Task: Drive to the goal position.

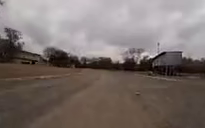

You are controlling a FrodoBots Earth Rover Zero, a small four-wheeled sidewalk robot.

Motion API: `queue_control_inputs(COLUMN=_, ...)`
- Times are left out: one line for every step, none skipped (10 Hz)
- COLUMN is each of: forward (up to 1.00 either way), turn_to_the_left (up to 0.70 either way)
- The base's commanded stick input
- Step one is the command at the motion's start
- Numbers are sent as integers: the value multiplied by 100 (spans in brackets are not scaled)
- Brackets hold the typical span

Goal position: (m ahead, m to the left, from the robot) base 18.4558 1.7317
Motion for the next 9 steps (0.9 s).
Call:
queue_control_inputs(forward=70, turn_to_the_left=-1)
queue_control_inputs(forward=70, turn_to_the_left=-1)
queue_control_inputs(forward=70, turn_to_the_left=-1)
queue_control_inputs(forward=70, turn_to_the_left=-1)
queue_control_inputs(forward=70, turn_to_the_left=-1)
queue_control_inputs(forward=70, turn_to_the_left=-1)
queue_control_inputs(forward=70, turn_to_the_left=-1)
queue_control_inputs(forward=70, turn_to_the_left=-1)
queue_control_inputs(forward=70, turn_to_the_left=-1)
